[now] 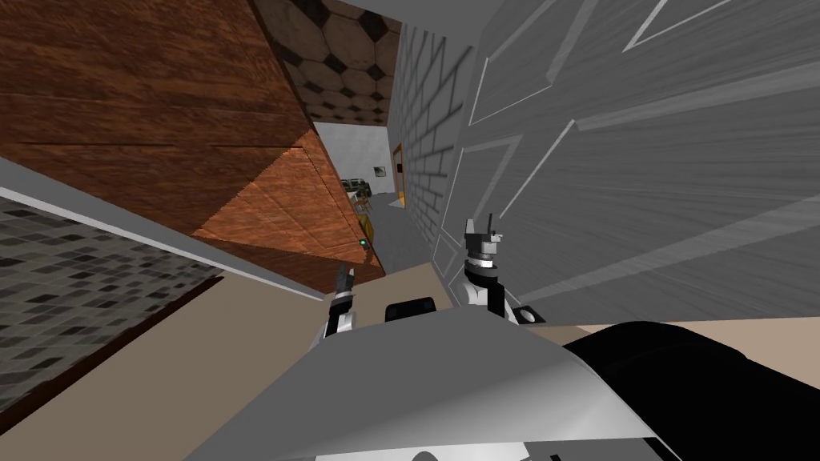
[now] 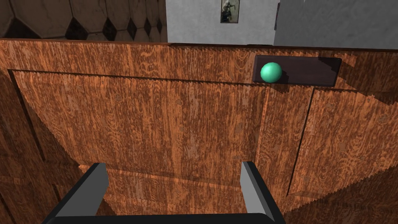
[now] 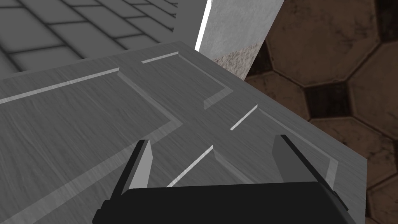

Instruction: Pull the door open

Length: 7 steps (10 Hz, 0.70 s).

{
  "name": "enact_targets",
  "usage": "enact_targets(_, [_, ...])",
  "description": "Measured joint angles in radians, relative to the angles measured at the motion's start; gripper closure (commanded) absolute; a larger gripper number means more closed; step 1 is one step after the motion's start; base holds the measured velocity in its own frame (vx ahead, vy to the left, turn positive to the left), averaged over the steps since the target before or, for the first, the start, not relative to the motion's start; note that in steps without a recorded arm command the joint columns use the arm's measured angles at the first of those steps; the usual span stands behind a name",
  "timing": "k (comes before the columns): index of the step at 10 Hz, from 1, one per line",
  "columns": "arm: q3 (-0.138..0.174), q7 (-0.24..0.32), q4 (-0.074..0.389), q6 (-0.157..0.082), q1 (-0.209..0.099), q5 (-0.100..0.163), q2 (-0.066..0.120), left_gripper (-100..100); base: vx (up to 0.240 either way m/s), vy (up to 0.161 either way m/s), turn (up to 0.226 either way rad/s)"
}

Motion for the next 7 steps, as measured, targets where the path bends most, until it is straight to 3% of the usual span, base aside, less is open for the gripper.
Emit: enact_targets(7, [0.008,0.008,0.123,-0.014,-0.030,-0.005,0.004,-100,0.081,0.017,-0.038])
